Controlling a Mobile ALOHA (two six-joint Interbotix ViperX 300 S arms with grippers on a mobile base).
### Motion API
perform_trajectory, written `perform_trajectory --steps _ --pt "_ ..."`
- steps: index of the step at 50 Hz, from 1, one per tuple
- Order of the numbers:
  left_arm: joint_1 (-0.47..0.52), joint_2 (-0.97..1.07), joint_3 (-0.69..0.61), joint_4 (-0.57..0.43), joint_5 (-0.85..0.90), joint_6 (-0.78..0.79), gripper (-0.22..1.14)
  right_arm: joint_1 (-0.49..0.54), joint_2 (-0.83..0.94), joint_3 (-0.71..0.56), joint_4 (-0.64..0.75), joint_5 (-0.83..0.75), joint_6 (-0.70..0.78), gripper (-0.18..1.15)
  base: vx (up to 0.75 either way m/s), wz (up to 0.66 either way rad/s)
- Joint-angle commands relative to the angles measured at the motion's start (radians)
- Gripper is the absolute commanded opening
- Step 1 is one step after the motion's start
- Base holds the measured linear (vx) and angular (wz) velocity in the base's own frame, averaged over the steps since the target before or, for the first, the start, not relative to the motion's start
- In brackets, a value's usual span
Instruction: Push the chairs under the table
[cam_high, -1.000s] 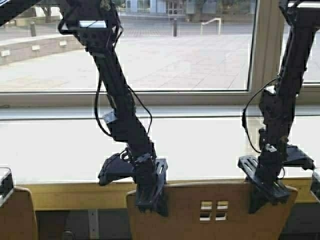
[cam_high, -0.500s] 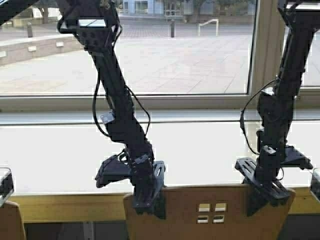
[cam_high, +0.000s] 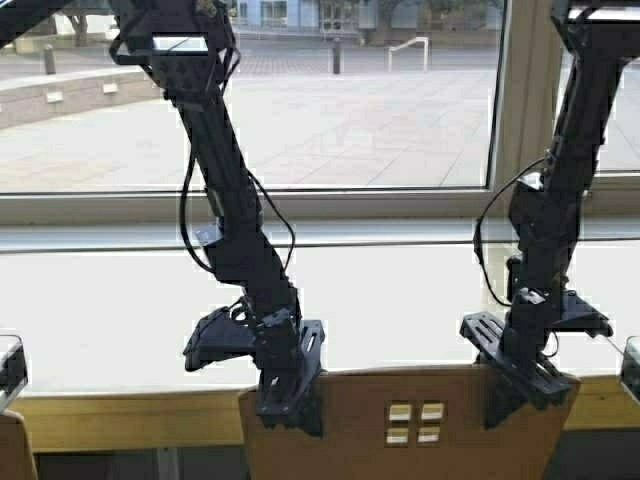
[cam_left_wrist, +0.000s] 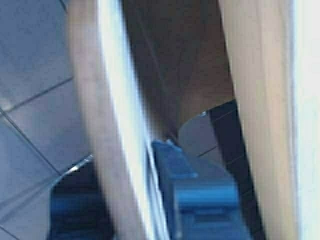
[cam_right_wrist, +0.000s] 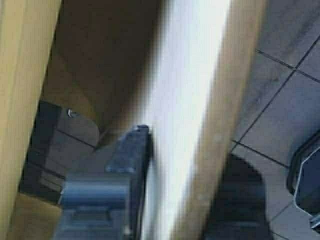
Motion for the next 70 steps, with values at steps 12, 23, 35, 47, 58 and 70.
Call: perform_trajectory --steps 12,23,35,47,58,70 --pt "0.009 -0.123 0.061 0.014 0.021 0.069 1.01 0.018 -0.115 0.098 0.012 -0.04 -0.054 1.0 0.0 -0.01" --pt "0.02 -0.288 0.153 0.058 0.023 0.091 1.01 0.018 -0.333 0.204 -0.002 -0.103 -0.057 1.0 0.01 0.01" --pt "0.044 -0.569 0.347 0.225 0.009 0.227 1.01 0.037 -0.655 0.353 -0.063 -0.15 -0.058 1.0 0.01 0.01" --pt "0.066 -0.927 0.571 0.327 0.003 0.416 1.01 0.089 -1.034 0.469 -0.175 -0.164 -0.06 1.0 -0.01 0.01" --pt "0.1 -1.235 0.676 0.43 0.026 0.673 1.01 0.106 -1.353 0.492 -0.443 -0.132 -0.087 1.0 -0.01 0.06" --pt "0.175 -1.437 0.759 0.532 0.147 0.962 1.01 0.106 -1.562 0.525 -0.857 -0.052 -0.094 1.0 -0.01 0.12"
